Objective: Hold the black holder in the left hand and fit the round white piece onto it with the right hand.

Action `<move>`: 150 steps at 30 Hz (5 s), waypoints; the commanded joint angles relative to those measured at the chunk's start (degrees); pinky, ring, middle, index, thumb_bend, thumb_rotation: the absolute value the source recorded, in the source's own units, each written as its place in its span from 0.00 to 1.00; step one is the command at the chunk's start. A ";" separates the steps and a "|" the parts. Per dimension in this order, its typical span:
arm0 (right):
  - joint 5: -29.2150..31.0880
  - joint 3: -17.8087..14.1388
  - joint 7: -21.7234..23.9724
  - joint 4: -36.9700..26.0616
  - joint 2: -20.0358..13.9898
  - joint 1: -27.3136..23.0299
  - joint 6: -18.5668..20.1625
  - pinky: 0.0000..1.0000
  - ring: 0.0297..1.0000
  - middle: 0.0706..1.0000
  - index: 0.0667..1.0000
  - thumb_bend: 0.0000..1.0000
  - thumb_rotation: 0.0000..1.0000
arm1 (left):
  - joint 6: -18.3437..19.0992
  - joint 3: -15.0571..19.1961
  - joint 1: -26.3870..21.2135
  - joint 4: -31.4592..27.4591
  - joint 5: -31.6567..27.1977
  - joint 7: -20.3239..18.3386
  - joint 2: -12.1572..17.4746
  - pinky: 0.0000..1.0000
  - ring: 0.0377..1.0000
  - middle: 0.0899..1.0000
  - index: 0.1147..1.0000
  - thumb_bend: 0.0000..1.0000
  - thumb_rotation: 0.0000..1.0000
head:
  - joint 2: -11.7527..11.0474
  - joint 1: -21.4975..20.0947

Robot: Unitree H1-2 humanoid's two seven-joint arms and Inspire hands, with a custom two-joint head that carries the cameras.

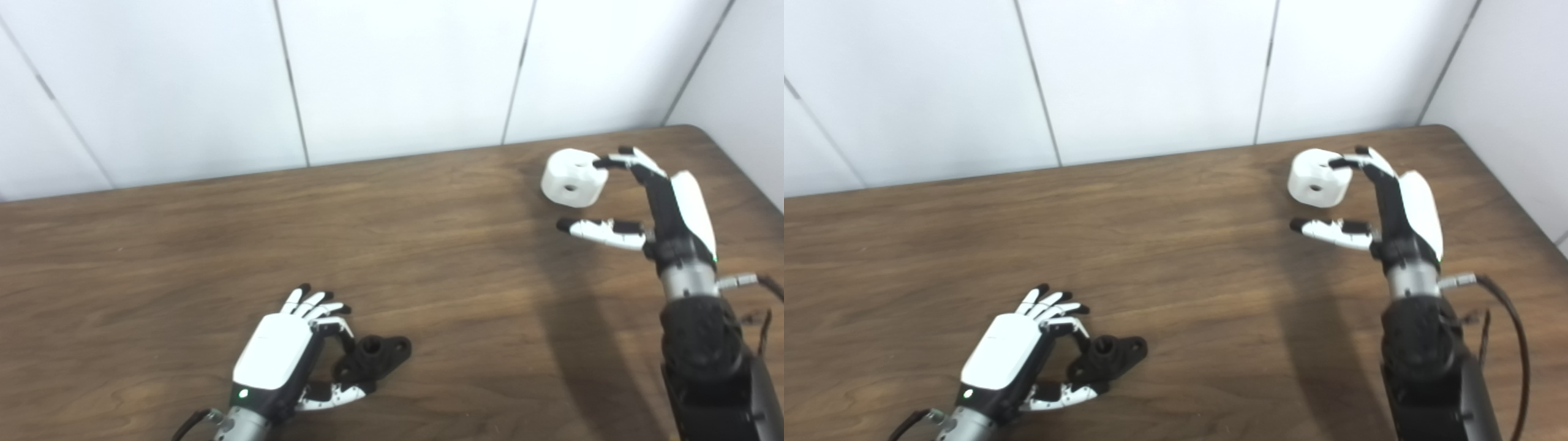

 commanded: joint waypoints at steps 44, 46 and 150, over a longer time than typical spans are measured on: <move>-15.87 7.85 19.90 36.66 -11.92 -30.14 0.54 1.00 1.00 0.96 0.80 0.94 0.27 | -2.06 2.37 1.80 0.99 0.75 -0.95 0.79 0.92 0.86 0.75 0.42 0.52 0.05 | -3.34 -2.06; -16.67 7.97 20.83 37.81 -11.95 -30.98 0.54 1.00 1.00 0.96 0.81 0.94 0.28 | -2.13 2.43 1.87 1.08 0.56 -0.74 0.72 0.92 0.86 0.75 0.42 0.52 0.05 | -3.33 -2.03; -13.00 9.77 26.76 28.78 -13.86 -28.18 0.53 1.00 0.97 0.84 0.45 0.52 0.14 | -2.16 2.73 1.43 1.02 1.18 -0.45 0.21 0.94 0.86 0.75 0.42 0.52 0.05 | -1.16 1.96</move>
